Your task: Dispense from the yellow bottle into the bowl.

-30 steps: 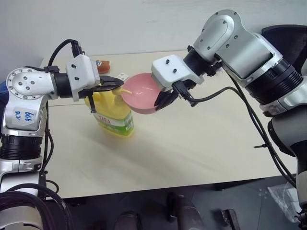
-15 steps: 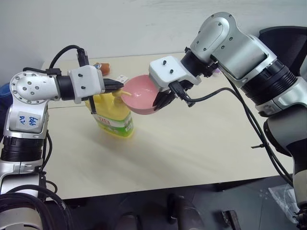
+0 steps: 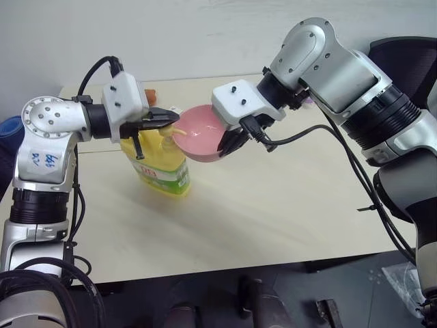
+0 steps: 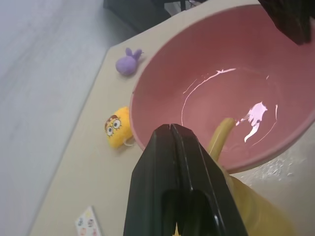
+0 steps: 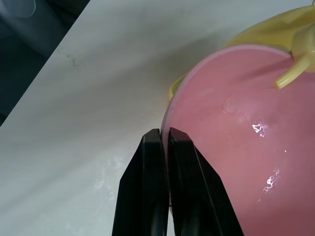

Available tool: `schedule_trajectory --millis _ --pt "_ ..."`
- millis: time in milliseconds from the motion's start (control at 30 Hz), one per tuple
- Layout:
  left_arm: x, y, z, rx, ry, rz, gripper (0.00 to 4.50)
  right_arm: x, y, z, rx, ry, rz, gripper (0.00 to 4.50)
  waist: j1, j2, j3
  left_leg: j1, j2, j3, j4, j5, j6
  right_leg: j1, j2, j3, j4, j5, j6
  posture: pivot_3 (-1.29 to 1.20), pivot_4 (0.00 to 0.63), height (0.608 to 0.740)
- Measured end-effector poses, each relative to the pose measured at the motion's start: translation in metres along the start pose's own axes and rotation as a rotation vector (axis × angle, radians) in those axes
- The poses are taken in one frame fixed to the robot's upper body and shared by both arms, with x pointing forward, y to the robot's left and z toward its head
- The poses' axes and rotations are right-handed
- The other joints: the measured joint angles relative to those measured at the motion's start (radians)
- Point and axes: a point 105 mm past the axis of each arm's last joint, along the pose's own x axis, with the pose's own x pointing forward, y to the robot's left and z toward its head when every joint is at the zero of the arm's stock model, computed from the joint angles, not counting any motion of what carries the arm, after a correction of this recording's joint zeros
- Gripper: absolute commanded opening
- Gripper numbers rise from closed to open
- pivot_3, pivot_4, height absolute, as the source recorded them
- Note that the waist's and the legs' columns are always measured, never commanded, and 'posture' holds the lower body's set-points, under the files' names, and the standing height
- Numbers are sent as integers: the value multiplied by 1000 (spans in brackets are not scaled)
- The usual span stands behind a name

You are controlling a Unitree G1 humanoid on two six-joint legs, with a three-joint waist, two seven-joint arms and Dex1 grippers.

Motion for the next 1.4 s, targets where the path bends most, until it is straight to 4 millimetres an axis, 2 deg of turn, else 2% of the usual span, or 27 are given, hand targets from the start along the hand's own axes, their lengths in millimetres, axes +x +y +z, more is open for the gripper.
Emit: schedule_trajectory --millis 67,133,233,367,500,633,800,933,1067,1167,1267,1400 --pt "-2 7 4 -76 -15 6 574 -2 0 0 0 -4 -9 0 0 -2 1 -3 0 -1 0 0 0 -2 0 -1 0 0 0 0 150 740" --pt "-8 15 6 -160 -29 28 1236 -3 0 -2 4 -9 -15 0 -2 -2 2 -9 0 -2 1 0 -1 -6 0 -3 -2 0 0 0 150 740" --pt "-18 25 15 -228 -75 65 1945 -4 2 -6 22 -20 -24 0 -1 -6 4 -15 0 -3 2 0 -1 -10 0 -4 -2 0 0 0 150 740" --pt "-48 46 43 -292 -179 161 3185 -6 7 -17 67 -46 -45 0 0 -8 5 -23 0 -4 4 0 -1 -18 -1 -5 -2 1 1 0 150 740" --pt "-83 46 63 -386 -260 192 4414 -5 21 -31 122 -85 -63 0 0 -8 5 -26 0 -5 5 0 -1 -19 -1 -6 -2 1 1 0 150 740" --pt "-119 14 78 -428 -234 137 4461 4 44 -50 192 -111 -68 0 -2 -8 6 -26 0 -5 5 0 -1 -19 -1 -6 -2 1 1 0 150 740" --pt "-150 -36 67 -535 -82 97 4461 33 71 -70 296 -154 -92 0 1 -9 6 -25 0 -5 7 1 -2 -18 0 -4 -2 1 1 0 150 740" --pt "-162 -80 54 -619 60 57 4461 54 87 -86 348 -144 -145 0 3 -9 6 -22 0 -5 7 1 -4 -16 1 -2 0 1 0 0 150 740" --pt "-169 -97 49 -622 112 87 4461 71 88 -92 314 -116 -190 0 2 -9 6 -19 0 -4 5 2 -5 -15 2 0 0 1 -2 0 150 740" --pt "-170 -119 28 -685 185 86 4461 77 82 -104 243 -50 -255 0 -4 -9 6 -15 1 -1 1 2 -6 -15 2 1 0 0 -3 0 150 740" --pt "-170 -128 22 -700 193 89 4500 81 85 -122 229 16 -275 715 -4 -11 6 -16 2 -2 1 2 -8 -15 3 1 0 -1 -5 0 150 740" --pt "-173 -128 20 -669 189 124 4500 86 88 -130 218 34 -256 2080 -3 -11 6 -15 2 -3 1 3 -8 -15 3 2 1 -1 -6 0 150 740"
